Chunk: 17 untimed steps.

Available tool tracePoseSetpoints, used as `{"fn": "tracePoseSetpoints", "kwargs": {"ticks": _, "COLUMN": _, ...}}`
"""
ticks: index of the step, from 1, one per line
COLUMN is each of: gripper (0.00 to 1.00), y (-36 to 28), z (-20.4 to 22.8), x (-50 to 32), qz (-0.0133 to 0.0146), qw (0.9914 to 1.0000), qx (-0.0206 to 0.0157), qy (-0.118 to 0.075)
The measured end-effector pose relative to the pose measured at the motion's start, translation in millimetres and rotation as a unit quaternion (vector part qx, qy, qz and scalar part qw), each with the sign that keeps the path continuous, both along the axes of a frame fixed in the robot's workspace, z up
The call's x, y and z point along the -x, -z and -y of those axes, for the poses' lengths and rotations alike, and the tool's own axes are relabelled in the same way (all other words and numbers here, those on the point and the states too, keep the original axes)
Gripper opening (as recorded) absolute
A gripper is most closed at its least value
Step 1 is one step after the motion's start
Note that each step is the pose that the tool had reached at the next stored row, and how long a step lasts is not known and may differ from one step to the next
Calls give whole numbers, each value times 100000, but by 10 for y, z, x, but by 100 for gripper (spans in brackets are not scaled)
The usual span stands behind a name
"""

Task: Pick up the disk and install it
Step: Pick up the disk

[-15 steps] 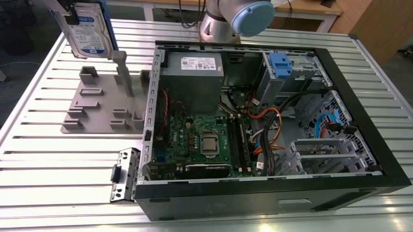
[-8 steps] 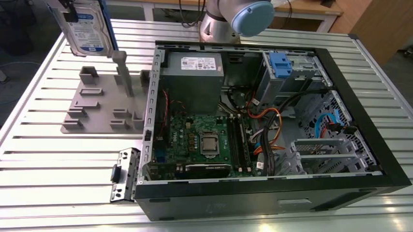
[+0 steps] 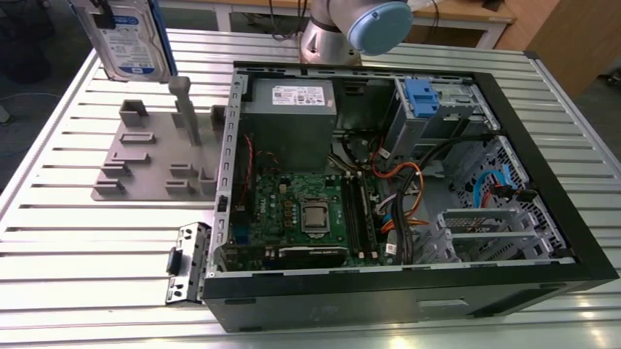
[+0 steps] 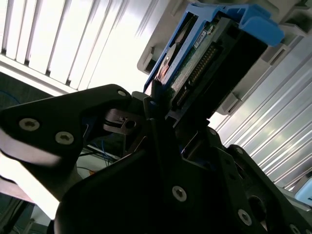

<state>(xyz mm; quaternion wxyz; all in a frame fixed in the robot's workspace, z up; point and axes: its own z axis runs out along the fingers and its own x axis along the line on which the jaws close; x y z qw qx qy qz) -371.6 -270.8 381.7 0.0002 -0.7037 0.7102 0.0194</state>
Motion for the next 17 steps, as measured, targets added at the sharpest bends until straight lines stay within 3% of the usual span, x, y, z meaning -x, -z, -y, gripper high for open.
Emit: {"fn": "tracePoseSetpoints", "kwargs": {"ticks": 17, "gripper": 36, "y": -172, "z": 0, "x": 0, "qz": -3, "qw": 100000, "qx": 0, "qy": -2}}
